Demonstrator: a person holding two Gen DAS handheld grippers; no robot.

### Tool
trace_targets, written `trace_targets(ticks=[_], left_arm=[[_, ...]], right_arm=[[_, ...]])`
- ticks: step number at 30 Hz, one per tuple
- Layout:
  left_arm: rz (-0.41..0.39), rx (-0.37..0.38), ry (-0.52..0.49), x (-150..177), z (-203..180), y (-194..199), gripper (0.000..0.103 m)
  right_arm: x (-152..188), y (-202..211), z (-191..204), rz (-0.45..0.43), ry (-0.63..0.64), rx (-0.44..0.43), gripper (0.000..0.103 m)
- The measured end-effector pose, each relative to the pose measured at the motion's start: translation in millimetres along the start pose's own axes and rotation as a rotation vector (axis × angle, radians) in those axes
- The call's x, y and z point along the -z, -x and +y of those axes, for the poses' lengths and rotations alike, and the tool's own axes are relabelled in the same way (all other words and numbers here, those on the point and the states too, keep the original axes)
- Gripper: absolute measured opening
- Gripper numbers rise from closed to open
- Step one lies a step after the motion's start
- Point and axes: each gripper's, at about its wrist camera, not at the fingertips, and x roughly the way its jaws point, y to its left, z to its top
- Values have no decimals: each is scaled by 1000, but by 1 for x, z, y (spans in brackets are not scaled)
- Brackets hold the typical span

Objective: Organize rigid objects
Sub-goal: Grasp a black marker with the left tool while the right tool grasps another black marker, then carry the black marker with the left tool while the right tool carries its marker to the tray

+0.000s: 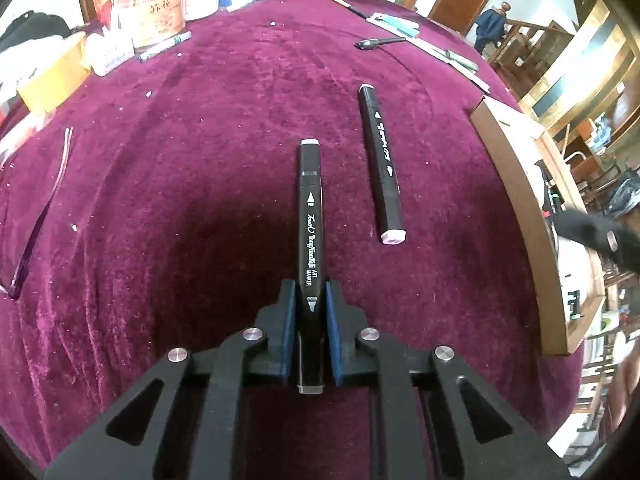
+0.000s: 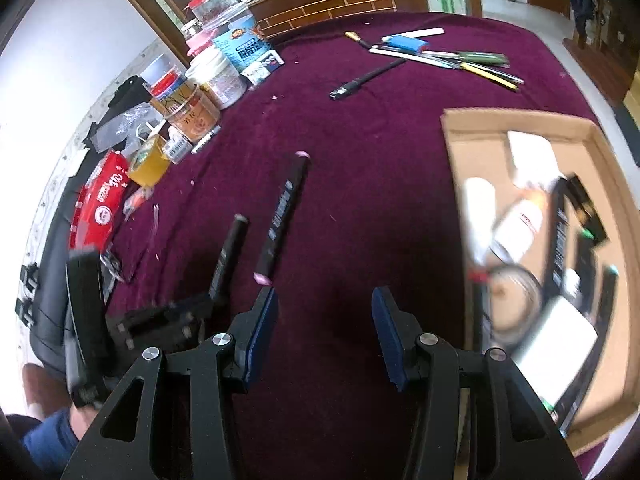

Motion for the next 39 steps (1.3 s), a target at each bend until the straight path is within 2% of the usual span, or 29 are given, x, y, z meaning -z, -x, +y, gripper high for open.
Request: trace_targets(ticks=[5, 11, 14, 15, 17, 18, 20, 24, 33, 39], left_arm=[[12, 15, -46, -1, 0, 0, 14], [14, 0, -88, -1, -3, -1, 14], [9, 2, -104, 1, -3, 0, 14], [7, 4, -105, 1, -3, 0, 14], [3, 2, -118, 1, -4, 1, 13], [-1, 3, -124, 2, -4, 1, 13], [-7, 9, -128, 3, -3, 1, 14], [-18, 28, -132, 8, -2, 6, 13], [-30, 27, -138, 8, -7, 7, 12], [-48, 20, -94, 8, -6, 7, 12]], right_arm=[[-30, -35, 23, 42, 13, 5, 44], [-49, -83, 39, 102, 6, 77, 44], [-54, -100, 51, 120, 42, 147, 43], [-55, -105, 53, 131, 42, 159, 40], [-54, -114, 52, 153, 38, 195, 23], [-52, -117, 51, 165, 37, 197, 20], [-46, -112, 48, 147, 40, 208, 13], [-27, -94, 41, 134, 2, 158, 13], [38, -34, 35, 73, -17, 78, 13], [57, -25, 27, 86, 1, 69, 13]])
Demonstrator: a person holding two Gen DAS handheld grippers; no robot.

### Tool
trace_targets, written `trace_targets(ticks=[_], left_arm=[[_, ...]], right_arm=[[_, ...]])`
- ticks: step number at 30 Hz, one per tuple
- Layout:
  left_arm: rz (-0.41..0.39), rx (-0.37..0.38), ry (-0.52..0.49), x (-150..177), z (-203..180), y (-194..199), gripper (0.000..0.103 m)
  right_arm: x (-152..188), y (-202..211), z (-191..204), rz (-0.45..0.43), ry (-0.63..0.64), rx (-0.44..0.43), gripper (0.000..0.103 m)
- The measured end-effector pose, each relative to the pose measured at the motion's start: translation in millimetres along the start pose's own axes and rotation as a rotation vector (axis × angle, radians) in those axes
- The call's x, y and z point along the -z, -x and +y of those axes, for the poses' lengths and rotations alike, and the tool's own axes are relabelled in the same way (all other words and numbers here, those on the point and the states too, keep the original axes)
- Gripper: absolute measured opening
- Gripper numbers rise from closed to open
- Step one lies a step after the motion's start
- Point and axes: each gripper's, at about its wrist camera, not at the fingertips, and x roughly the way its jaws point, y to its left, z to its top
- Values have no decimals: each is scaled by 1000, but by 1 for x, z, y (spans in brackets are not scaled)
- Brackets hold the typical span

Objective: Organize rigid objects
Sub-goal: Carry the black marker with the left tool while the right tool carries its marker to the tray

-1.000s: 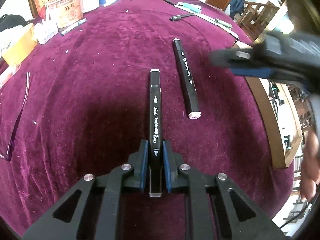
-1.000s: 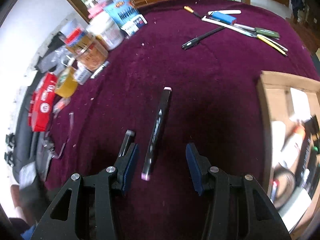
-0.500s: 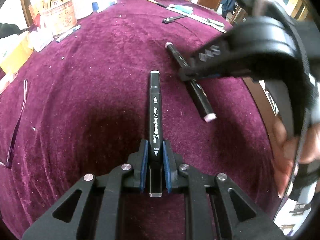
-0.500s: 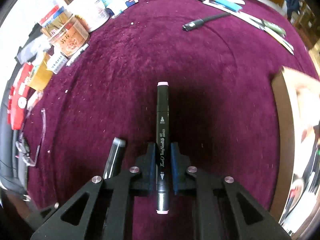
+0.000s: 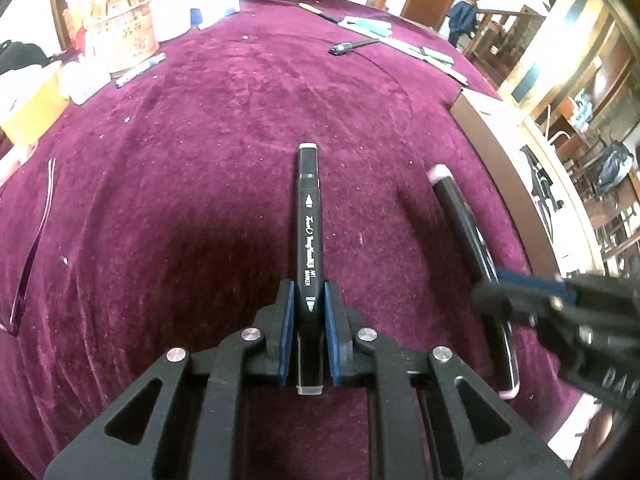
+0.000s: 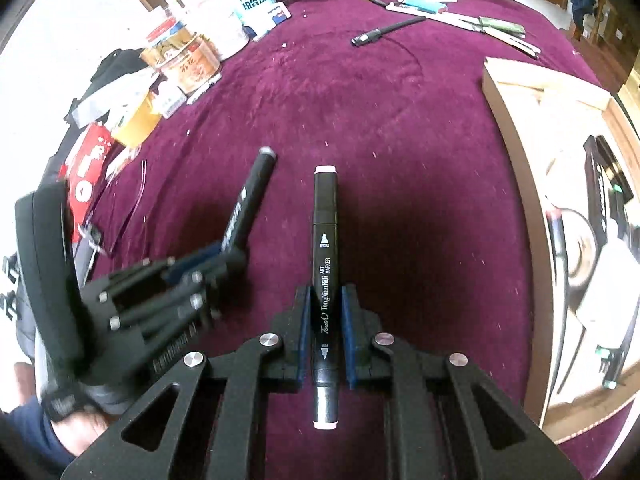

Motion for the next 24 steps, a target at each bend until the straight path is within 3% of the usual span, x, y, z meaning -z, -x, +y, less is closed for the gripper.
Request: trace_targets(ticks=[7, 16, 24], left_arm=[[-12, -34, 96, 3, -5, 3, 12], [-60, -128, 189, 20, -43, 18, 12], [-94, -198, 192, 43, -72, 45, 12]], right_arm=[[7, 12, -23, 0, 59, -47, 13], [18, 33, -59, 9, 168, -141, 13], [28, 40, -65, 22, 184, -225, 13]])
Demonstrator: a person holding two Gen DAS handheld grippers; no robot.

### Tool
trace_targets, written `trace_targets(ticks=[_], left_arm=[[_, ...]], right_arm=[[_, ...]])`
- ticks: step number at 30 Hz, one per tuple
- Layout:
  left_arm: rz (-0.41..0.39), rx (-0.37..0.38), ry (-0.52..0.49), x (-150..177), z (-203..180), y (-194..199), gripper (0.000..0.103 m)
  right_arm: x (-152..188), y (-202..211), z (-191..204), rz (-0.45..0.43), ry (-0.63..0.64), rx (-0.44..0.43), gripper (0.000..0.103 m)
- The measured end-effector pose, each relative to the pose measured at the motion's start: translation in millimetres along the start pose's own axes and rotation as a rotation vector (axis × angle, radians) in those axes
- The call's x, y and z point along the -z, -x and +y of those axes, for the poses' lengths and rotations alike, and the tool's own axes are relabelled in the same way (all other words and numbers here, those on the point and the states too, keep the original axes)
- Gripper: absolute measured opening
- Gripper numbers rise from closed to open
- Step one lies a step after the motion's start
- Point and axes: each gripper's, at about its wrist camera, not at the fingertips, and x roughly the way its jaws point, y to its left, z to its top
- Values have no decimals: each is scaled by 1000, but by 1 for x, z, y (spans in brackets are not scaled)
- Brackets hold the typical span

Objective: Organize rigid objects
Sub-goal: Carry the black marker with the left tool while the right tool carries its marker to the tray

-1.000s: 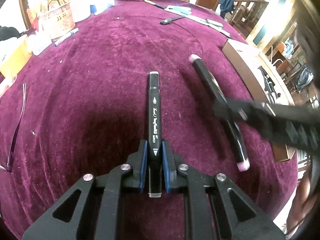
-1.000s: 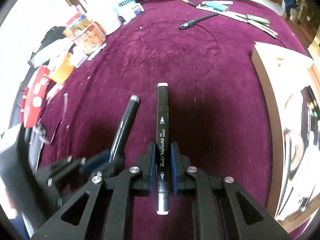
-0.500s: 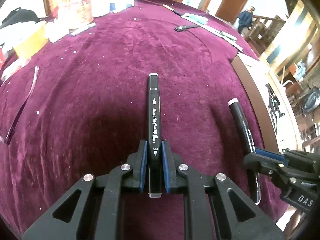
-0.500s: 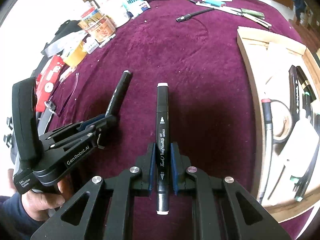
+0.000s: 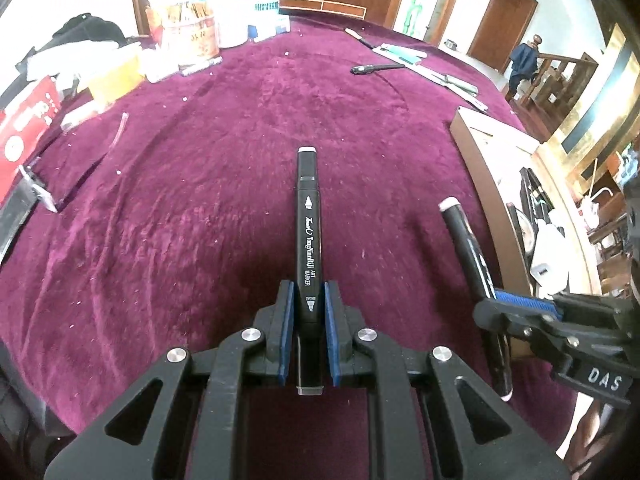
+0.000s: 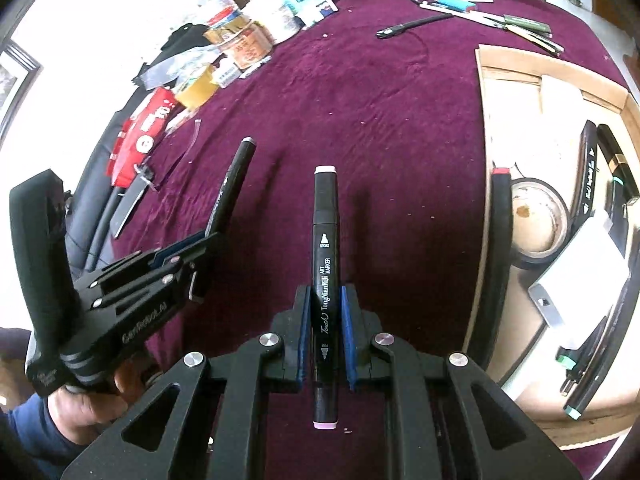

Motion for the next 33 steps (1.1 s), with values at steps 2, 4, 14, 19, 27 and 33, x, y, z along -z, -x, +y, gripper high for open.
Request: trace_targets(ticks=[2, 4, 14, 19, 27, 33], left_arm=[[-11, -4, -2, 3, 1, 7, 12], [-35, 1, -3, 2, 4, 14, 12], [-116, 90, -31, -9, 22, 34, 12], [-126, 110, -24, -11, 40, 37, 12], [-141, 156, -84, -16, 39, 39, 12], [-132, 213, -136, -21, 18, 36, 12]], right_arm=[[0, 4, 4, -14, -1, -7, 13], [-1, 10, 8, -37, -1, 8, 13], [-1, 21, 17, -103, -91, 51, 13], [0, 18, 28, -124, -101, 65, 13], [1, 13, 36, -140, -126, 88, 13], [6, 30, 24, -175, -176, 119, 13]])
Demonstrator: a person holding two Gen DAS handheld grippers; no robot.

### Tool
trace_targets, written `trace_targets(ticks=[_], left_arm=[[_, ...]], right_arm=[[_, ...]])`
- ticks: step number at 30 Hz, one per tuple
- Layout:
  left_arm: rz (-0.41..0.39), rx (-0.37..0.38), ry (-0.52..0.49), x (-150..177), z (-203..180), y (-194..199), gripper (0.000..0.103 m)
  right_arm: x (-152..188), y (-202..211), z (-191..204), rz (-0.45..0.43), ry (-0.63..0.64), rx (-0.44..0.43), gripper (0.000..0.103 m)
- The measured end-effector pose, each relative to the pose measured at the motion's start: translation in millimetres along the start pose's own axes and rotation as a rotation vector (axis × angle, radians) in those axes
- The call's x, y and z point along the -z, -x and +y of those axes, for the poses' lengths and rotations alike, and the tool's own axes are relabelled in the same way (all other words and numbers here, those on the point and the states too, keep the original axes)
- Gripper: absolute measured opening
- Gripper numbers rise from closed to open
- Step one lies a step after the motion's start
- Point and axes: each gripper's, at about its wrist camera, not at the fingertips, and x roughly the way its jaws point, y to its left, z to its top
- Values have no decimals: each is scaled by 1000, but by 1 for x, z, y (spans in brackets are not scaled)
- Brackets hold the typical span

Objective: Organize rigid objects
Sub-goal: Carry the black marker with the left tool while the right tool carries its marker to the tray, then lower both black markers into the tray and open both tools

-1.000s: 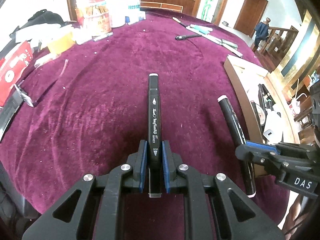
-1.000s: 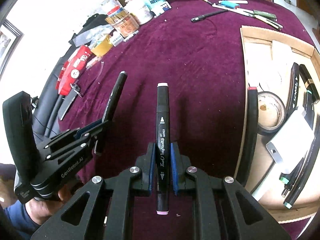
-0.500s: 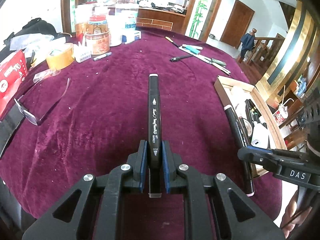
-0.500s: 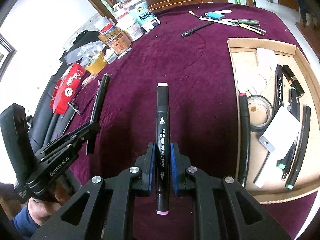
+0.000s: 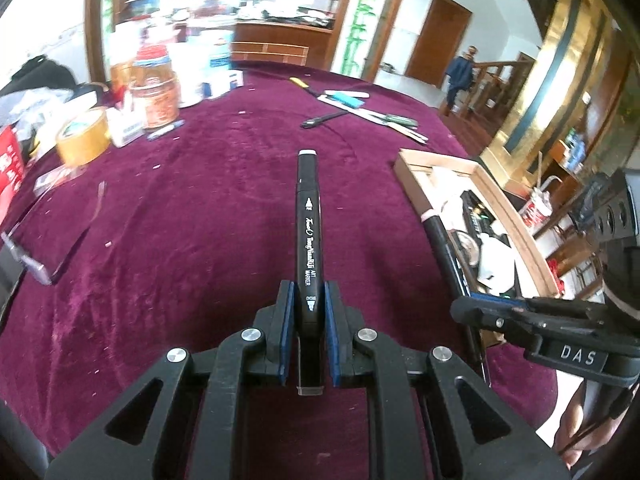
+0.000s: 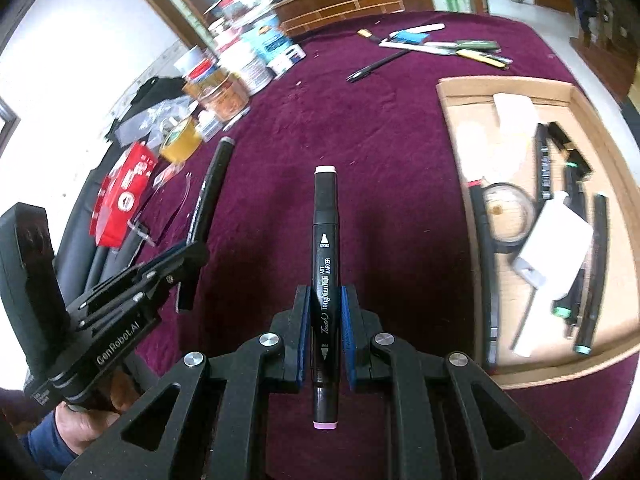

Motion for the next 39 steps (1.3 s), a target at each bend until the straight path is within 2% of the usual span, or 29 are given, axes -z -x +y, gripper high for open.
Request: trace_targets(ticks=[8, 14, 24, 31, 39], left_arm=[[34, 91, -88, -12, -55, -18, 12], [59, 131, -151, -21, -97, -33, 12], [114, 200, -202, -25, -159, -62, 12], [152, 209, -210, -24, -184, -83, 12], [178, 180, -198, -25, -192, -98, 12]], right_arm=[[-3, 25, -50, -42, -99, 30, 13], [-14, 48, -90, -86, -173, 53, 13], [-13, 70, -150, -79, -250, 108, 13], [-10, 71, -178, -48, -271, 120, 13], [-14, 68, -198, -35, -280, 121, 13]])
